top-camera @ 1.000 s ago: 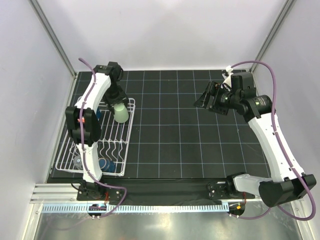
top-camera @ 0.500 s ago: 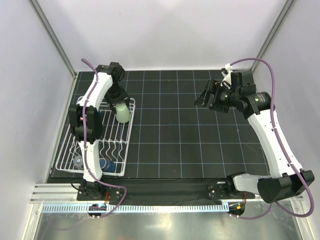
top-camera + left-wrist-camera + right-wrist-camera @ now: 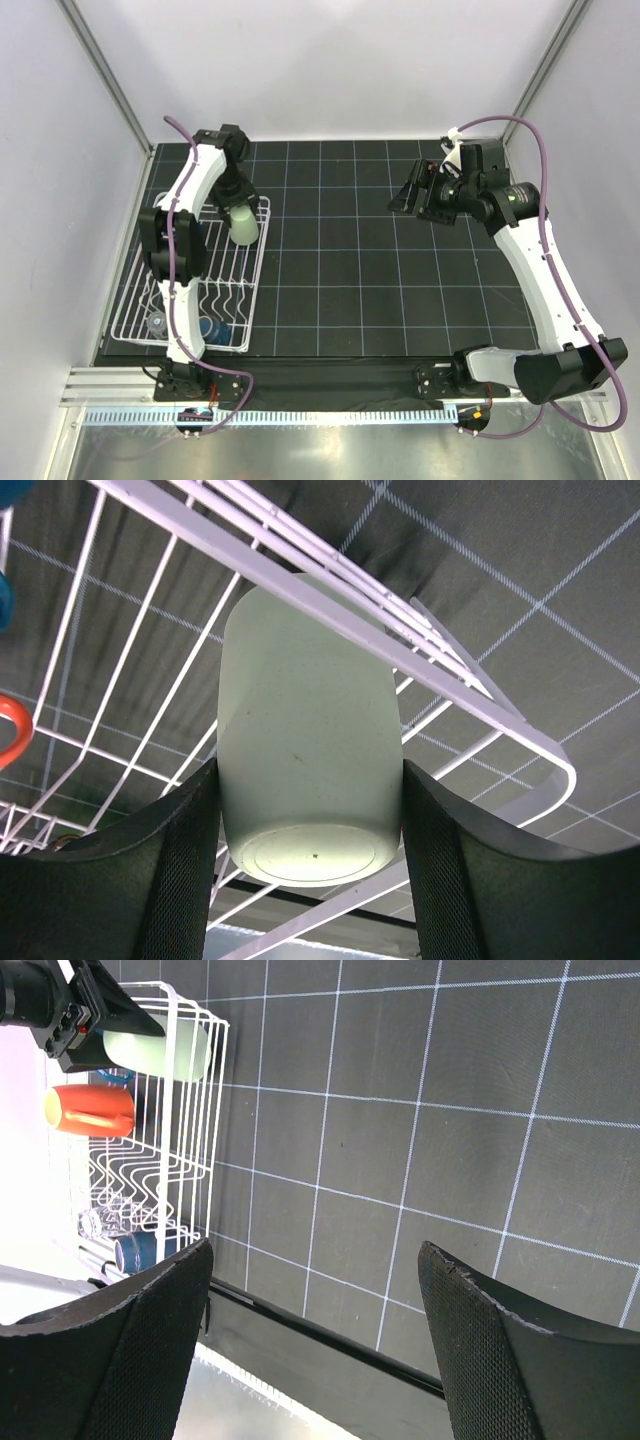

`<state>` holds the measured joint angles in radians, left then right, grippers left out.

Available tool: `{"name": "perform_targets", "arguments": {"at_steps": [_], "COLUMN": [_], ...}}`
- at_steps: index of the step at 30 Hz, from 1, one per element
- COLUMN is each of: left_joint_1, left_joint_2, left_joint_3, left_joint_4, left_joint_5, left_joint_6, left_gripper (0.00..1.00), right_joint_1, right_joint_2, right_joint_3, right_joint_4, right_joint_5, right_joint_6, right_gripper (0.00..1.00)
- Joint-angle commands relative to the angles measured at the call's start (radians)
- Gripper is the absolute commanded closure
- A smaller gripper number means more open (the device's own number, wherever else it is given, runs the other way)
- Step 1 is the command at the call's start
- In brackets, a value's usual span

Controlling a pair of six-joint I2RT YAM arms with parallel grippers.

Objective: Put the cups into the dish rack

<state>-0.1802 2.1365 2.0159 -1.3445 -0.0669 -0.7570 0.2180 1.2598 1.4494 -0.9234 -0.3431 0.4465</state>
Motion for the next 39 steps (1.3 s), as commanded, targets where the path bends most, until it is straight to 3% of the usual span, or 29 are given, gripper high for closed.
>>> {"name": "perform_targets", "arguments": {"at_steps": [1,18,31,32,39], "left_joint_1": [0.008,0.007,0.008,0.007,0.007], "left_joint_2": [-0.003,-0.049,-0.079,-0.085,-0.104], "left_joint_3": [0.049,0.012,-0.006,-0.009,-0.008], "left_joint_4": [-0.061,-0.013,0.016,0.022,0.028], "left_joint_5": [-0.042,-0.079,-0.088,-0.083,-0.091], "left_joint_6": [0.011,0.051,0.073,0.076,0.076], "left_gripper": [1.00,0.94,0.76,0.02,0.00], "right_joint_1": [-0.005,-0.005,-0.005,-0.006,-0.008], "right_joint_2": [0.001,-0.003,-0.007,-0.007,-0.010], "right_joint_3": [0.031,0.016,0.000,-0.001,-0.006], "right_joint_4": [0.009,0.017,0.028,0.028,0.026], "right_joint_5": [-0.014,-0.023,-0.033,-0.033,-0.034], "right_joint_6": [-0.015,-0.012,-0.011,-0.011,-0.012], "right_gripper": [0.17,0.17,0.17,0.17,0.17]}}
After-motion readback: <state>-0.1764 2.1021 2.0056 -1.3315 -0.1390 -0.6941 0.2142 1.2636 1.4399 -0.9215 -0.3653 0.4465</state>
